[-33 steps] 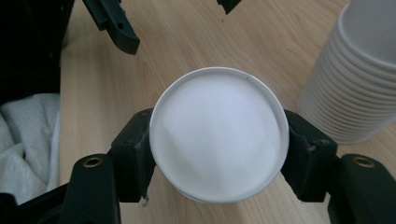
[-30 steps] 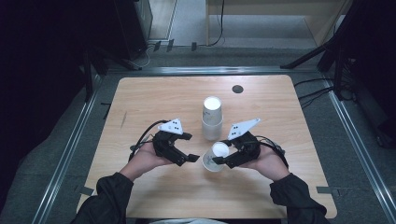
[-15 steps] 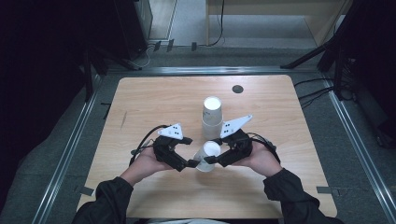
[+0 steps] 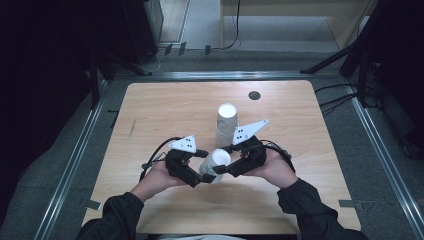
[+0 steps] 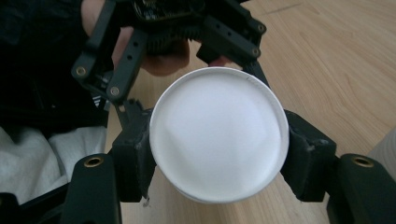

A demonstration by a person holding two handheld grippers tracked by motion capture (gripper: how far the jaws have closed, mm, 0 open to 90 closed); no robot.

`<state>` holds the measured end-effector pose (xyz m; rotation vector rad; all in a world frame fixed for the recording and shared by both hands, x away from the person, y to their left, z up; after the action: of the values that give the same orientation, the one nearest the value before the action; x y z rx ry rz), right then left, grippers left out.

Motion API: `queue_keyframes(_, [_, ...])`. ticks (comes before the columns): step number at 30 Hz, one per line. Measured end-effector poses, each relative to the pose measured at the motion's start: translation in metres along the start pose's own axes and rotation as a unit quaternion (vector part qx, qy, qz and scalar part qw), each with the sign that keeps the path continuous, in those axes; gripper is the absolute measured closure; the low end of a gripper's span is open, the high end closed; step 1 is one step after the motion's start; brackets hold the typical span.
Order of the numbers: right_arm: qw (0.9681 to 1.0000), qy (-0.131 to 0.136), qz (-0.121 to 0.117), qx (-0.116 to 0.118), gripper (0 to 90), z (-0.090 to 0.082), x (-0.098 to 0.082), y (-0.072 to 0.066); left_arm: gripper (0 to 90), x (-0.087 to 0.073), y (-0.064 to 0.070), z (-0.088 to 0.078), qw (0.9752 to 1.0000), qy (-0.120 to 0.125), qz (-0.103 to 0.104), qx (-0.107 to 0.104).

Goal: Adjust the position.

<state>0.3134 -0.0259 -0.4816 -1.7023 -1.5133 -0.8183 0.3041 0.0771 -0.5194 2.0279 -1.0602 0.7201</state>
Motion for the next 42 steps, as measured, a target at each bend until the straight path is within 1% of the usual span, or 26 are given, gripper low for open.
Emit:
queue_keyframes(1, [1.0,0.003,0.0,0.0,35.5,-0.001,0.002,0.0,8.4,0.0,0.0,0.0,1.0,0.0,0.0,0.0])
queue_keyframes(3, [1.0,0.007,0.0,0.001,35.5,-0.001,0.003,-0.001,8.4,0.0,0.003,0.001,0.9999,-0.001,0.011,0.0])
queue_keyframes(4, [0.9999,0.009,0.003,0.003,35.5,-0.002,0.004,-0.001,8.4,0.0,0.005,0.002,0.9999,0.0,0.012,-0.004])
queue_keyframes(7, [0.9998,0.017,0.002,0.005,35.5,-0.004,0.007,-0.002,8.4,-0.001,0.005,0.004,0.9999,-0.006,0.015,-0.002])
queue_keyframes(8, [0.9996,0.026,0.005,0.008,35.5,-0.005,0.009,-0.002,8.6,0.0,0.007,0.005,0.9999,-0.005,0.015,-0.004])
queue_keyframes(10, [0.9995,0.031,0.007,0.009,35.5,-0.007,0.011,-0.003,9.1,0.001,0.008,0.005,0.9998,0.0,0.02,-0.007])
queue_keyframes(12, [0.9994,0.034,0.008,0.009,35.5,-0.007,0.011,-0.003,14.3,0.002,0.01,0.004,0.9995,0.007,0.029,-0.008])
queue_keyframes(15, [0.9993,0.035,0.011,0.012,35.5,-0.008,0.01,-0.002,18.2,0.003,0.009,0.001,0.9995,0.013,0.028,-0.006])
queue_keyframes(16, [0.9993,0.035,0.011,0.012,35.5,-0.008,0.01,-0.002,22.5,0.003,0.009,0.001,0.9995,0.013,0.028,-0.006])
queue_keyframes(18, [0.9991,0.038,0.013,0.014,35.5,-0.009,0.011,-0.002,23.3,0.003,0.008,-0.001,0.9994,0.014,0.032,-0.007])
queue_keyframes(21, [0.9991,0.038,0.012,0.014,35.5,-0.008,0.011,-0.002,25.2,0.003,0.009,-0.002,0.9993,0.009,0.037,-0.003])
queue_keyframes(22, [0.9992,0.034,0.01,0.018,35.2,-0.008,0.01,-0.003,25.9,0.001,0.01,-0.002,0.9992,0.003,0.04,-0.002])
queue_keyframes(25, [0.9993,0.029,0.011,0.021,34.4,-0.007,0.009,-0.003,26.5,0.0,0.011,-0.002,0.9991,-0.001,0.043,-0.005])
queue_keyframes(26, [0.999,0.033,0.013,0.028,31.9,-0.007,0.008,-0.004,26.6,0.0,0.011,-0.003,0.999,-0.005,0.044,-0.002])
queue_keyframes(28, [0.9985,0.033,0.026,0.036,25.5,-0.005,0.007,-0.005,26.6,0.0,0.01,-0.004,0.9989,-0.009,0.045,0.003])
queue_keyframes(30, [0.9985,0.03,0.03,0.035,24.6,-0.005,0.007,-0.005,26.6,0.001,0.007,-0.009,0.9986,-0.015,0.048,0.012])
queue_keyframes(31, [0.9991,0.028,0.023,0.023,23.6,-0.004,0.006,-0.004,26.6,0.0,0.007,-0.01,0.9987,-0.017,0.046,0.011])
queue_keyframes(32, [0.9993,0.026,0.019,0.018,23.4,-0.005,0.005,-0.003,26.7,0.0,0.005,-0.015,0.9986,-0.02,0.047,0.015])
queue_keyframes(33, [0.9993,0.026,0.019,0.018,23.4,-0.005,0.005,-0.003,26.7,0.0,0.005,-0.015,0.9986,-0.02,0.047,0.015])
queue_keyframes(34, [0.9996,0.024,0.014,0.009,23.5,-0.007,0.003,-0.002,26.7,-0.001,0.003,-0.019,0.998,-0.029,0.052,0.021])
queue_keyframes(35, [0.9997,0.022,0.011,0.003,23.6,-0.008,0.001,-0.001,26.7,-0.001,0.003,-0.019,0.998,-0.029,0.052,0.021])
queue_keyframes(36, [0.9998,0.019,0.01,-0.004,23.9,-0.009,-0.001,-0.001,26.7,-0.002,0.0,-0.023,0.9967,-0.043,0.06,0.032])
queue_keyframes(38, [0.9998,0.014,0.01,-0.011,24.9,-0.01,-0.005,0.001,26.7,-0.003,-0.002,-0.025,0.9951,-0.058,0.07,0.039])
queue_keyframes(39, [0.9998,0.013,0.009,-0.015,25.6,-0.01,-0.007,0.001,26.7,-0.004,-0.002,-0.025,0.994,-0.07,0.075,0.038])
queue_keyframes(41, [0.9998,0.01,0.008,-0.012,26.4,-0.01,-0.013,-0.002,26.6,-0.006,-0.004,-0.023,0.9916,-0.087,0.086,0.041])
queue_keyframes(42, [0.9999,0.007,0.01,-0.008,26.6,-0.01,-0.016,-0.005,26.6,-0.007,-0.004,-0.021,0.9908,-0.097,0.086,0.04])
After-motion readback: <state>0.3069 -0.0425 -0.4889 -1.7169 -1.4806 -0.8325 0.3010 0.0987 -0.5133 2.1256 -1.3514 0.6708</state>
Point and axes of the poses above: each handheld gripper's, and its own axes: z roughly forward along the jaws, x roughly out of its top, y roughly to its right, the point moved 8 cm from there along z, roughly forward along the jaws, and after that the axes turned 9 degrees about -z, right-handed, at the moved point
